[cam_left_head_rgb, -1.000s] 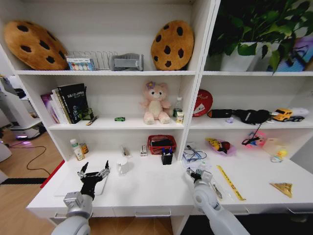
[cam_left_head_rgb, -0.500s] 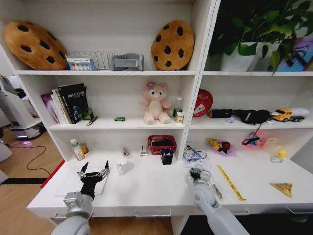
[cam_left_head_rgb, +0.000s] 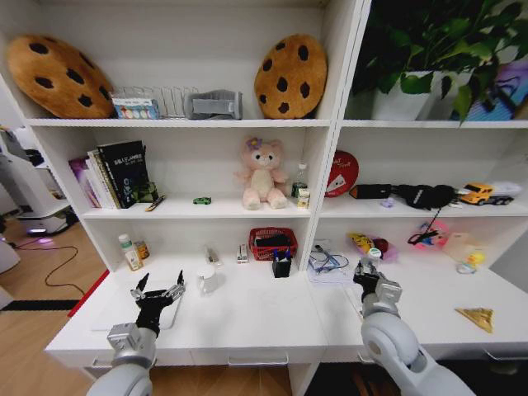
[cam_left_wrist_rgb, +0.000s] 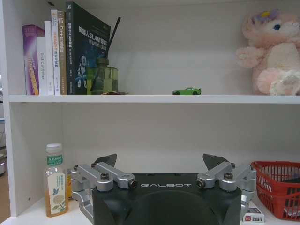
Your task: Organize the objects on the table.
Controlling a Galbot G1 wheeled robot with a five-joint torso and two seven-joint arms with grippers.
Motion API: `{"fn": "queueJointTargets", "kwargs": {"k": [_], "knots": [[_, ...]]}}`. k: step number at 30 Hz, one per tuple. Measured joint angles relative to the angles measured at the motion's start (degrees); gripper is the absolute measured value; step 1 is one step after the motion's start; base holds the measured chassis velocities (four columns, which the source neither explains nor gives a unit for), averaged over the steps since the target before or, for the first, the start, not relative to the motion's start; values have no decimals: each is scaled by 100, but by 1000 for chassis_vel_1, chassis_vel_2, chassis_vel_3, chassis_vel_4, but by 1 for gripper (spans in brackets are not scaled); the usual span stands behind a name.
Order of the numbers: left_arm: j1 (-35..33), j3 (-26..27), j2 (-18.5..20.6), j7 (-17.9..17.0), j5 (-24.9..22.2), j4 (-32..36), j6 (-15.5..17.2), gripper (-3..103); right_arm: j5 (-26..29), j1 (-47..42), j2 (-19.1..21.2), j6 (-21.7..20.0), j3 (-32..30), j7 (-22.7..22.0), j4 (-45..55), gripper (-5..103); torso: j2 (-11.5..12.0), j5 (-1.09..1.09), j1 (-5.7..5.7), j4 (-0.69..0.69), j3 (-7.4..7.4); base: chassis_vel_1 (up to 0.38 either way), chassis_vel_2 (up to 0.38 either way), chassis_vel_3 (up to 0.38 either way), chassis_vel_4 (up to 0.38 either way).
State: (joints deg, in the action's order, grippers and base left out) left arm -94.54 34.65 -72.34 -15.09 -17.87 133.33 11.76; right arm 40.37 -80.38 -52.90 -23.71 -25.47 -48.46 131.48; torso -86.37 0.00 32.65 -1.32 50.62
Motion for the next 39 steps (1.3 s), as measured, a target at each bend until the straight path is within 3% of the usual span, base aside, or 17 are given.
{"fn": "queueJointTargets", "kwargs": {"k": [9,27,30,33,34,36,39], "knots": [[0,0,0,0,0,0,0,100,-114,-723,-106,-131,-201,-9,726,25,0,0,0,-2,0,0,0,0,0],[0,-2,0,1,-1,0,0,100,-272,-1072,-179,-77,-293,-101,1108,25,1,0,1,-1,0,-121,-111,114,114],[0,-2,0,6,0,1,0,100,84,-1392,-220,-29,-155,-282,1186,25,1,3,1,0,0,-54,-57,63,65],[0,-1,0,6,0,0,0,100,1043,-1838,-210,30,-130,-793,1192,25,0,0,0,-3,0,0,0,0,0],[0,-1,0,6,0,0,0,100,1043,-1838,-210,30,-130,-793,1192,25,0,0,0,-3,0,0,0,0,0],[0,0,0,4,0,1,0,100,1906,-1974,-67,229,-181,-1623,1192,25,1,0,0,-1,0,28,24,-13,-14],[0,2,0,1,0,0,0,100,2182,-2060,22,439,-273,-1982,1192,25,0,-1,0,-2,0,38,26,-22,-12]]}}
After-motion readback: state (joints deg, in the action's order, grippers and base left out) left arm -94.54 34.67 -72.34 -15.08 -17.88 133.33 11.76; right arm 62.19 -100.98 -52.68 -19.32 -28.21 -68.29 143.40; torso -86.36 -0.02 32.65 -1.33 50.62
